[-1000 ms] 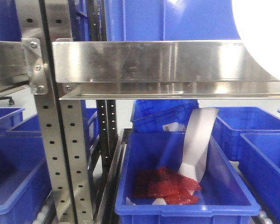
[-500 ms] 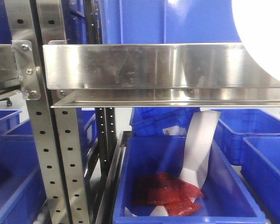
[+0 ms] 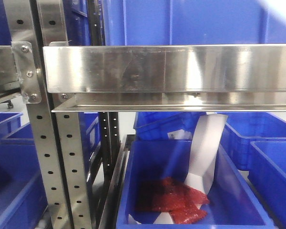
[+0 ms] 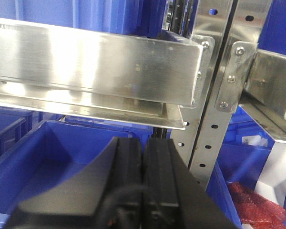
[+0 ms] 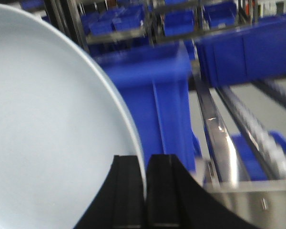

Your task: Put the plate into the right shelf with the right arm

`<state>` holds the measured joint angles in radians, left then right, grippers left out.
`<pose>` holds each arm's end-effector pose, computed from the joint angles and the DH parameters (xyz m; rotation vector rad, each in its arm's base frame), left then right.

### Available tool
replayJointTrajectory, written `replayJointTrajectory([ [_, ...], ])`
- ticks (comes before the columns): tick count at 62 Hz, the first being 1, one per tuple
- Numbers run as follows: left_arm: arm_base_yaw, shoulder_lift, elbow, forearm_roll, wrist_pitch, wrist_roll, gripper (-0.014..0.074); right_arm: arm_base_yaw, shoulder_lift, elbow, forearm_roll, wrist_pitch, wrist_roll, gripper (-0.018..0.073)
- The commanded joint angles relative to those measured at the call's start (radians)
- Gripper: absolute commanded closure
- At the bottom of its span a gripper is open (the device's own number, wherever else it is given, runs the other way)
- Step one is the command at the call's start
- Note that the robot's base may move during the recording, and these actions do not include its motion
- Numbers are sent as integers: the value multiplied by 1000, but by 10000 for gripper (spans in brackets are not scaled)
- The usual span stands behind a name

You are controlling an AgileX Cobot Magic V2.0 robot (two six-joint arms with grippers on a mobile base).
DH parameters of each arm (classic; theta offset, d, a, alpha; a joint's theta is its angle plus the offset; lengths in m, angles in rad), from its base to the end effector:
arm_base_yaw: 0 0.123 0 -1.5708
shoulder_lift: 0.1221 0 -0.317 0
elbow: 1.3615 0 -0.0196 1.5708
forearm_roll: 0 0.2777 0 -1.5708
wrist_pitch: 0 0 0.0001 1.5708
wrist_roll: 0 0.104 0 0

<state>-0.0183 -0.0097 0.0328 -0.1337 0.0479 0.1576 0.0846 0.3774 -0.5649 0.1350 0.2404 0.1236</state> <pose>0.0648 -0.0019 0.1975 0.0380 1.5537 -0.0004 0.0870 0.0107 0.3727 0.1055 1.5381 0.2943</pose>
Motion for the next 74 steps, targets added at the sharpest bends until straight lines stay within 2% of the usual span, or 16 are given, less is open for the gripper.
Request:
replayJointTrajectory([
  [1,-2,-10,10,-8,-90,-7,724,-6,116,-157,15,-122,-1,505],
  [29,-2,-10,10,-8,-90,-7,724,-5,756,-777,-9,-132,-27,505],
  [37,-2,-10,10,-8,-90,-7,724,-5,891,-891,-47,-127,-28,505],
  [50,-2,-10,10,-8,-90,-7,724,19,1047,-978,-50,-124,-28,497],
  [54,-2,-10,10,-8,-90,-7,724,35,1064,-979,-50,-124,-28,454],
  [63,-2,-10,10,-8,-90,-7,724,62,1081,-979,-49,-121,-28,206],
  [67,-2,-10,10,-8,-90,-7,724,65,1080,-979,-49,-121,-28,124],
  [70,-2,-10,10,-8,-90,-7,724,65,1078,-979,-49,-124,-28,102],
  [74,-2,-10,10,-8,-90,-7,724,63,1067,-979,-47,-121,-28,130],
])
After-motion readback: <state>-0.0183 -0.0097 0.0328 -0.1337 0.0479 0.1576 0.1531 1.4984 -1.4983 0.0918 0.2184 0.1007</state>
